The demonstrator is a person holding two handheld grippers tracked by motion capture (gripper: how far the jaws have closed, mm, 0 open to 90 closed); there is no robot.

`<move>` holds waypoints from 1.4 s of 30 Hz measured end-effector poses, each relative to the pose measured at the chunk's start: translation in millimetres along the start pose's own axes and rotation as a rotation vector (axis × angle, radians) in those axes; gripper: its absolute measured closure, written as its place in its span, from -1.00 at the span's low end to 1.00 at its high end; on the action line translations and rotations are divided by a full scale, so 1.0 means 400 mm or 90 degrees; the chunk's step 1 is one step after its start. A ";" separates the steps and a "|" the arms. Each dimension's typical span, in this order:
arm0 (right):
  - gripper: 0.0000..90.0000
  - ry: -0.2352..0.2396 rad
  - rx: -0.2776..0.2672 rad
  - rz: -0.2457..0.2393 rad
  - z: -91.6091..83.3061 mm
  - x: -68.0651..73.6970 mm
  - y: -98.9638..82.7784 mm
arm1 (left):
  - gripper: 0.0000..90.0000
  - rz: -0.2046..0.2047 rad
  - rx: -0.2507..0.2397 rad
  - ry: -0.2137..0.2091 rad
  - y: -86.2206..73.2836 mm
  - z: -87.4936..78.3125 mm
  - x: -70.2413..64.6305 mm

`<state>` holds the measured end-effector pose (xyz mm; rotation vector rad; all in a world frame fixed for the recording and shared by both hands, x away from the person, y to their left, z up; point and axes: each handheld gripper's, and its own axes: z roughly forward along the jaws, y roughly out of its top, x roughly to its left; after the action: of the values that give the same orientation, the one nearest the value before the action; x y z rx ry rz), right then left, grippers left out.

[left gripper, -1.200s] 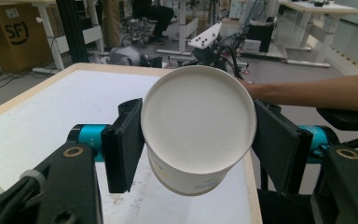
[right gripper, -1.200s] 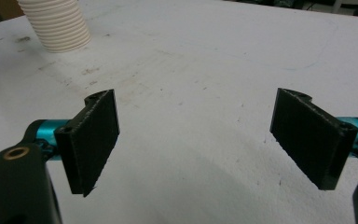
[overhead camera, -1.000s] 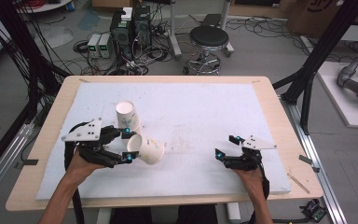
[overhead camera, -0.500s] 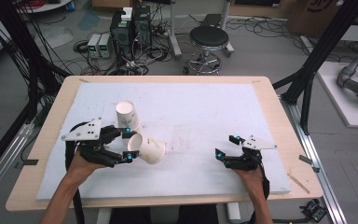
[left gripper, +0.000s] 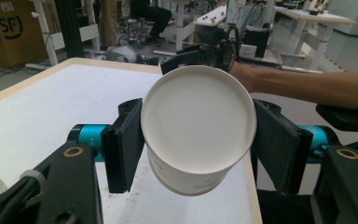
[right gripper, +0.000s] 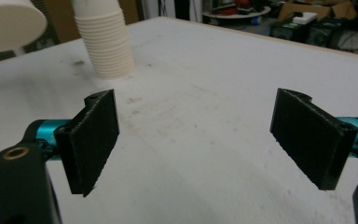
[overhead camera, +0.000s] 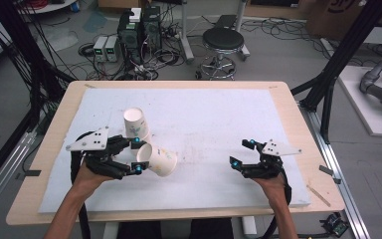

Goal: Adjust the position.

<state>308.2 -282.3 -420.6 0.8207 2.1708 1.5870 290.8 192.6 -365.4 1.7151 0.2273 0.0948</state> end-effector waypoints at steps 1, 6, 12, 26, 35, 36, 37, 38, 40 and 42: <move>-0.65 0.018 -0.002 -0.006 0.000 0.006 0.018 | -0.18 -0.001 -0.001 -0.001 -0.001 -0.001 0.000; -0.66 0.052 0.006 -0.020 0.005 0.018 0.052 | -0.18 -0.003 -0.002 -0.002 -0.004 0.001 0.002; -0.66 0.104 0.011 -0.048 0.013 0.049 0.104 | -0.18 -0.002 -0.006 -0.009 -0.003 0.009 -0.001; -0.66 0.237 0.022 -0.117 0.088 0.138 0.202 | -0.18 -0.004 -0.021 -0.025 0.004 0.044 -0.011; -0.66 0.302 0.014 -0.132 0.141 0.176 0.236 | -0.18 -0.004 -0.020 -0.033 0.004 0.061 -0.017; -0.66 0.307 0.015 -0.135 0.147 0.179 0.238 | -0.18 -0.005 -0.022 -0.033 0.004 0.063 -0.018; -0.66 0.322 0.017 -0.139 0.159 0.186 0.240 | -0.18 -0.005 -0.023 -0.035 0.004 0.064 -0.018; -0.66 0.322 0.017 -0.139 0.159 0.186 0.240 | -0.18 -0.005 -0.023 -0.037 0.005 0.066 -0.019; -0.66 0.333 0.021 -0.143 0.169 0.195 0.243 | -0.18 -0.004 -0.021 -0.039 0.006 0.071 -0.020; -0.66 0.346 0.027 -0.144 0.178 0.203 0.245 | -0.18 -0.004 -0.021 -0.042 0.006 0.075 -0.021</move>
<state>310.7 -157.2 -345.6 0.1414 2.5499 1.7979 288.5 161.4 -367.1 1.6819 0.1822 0.0371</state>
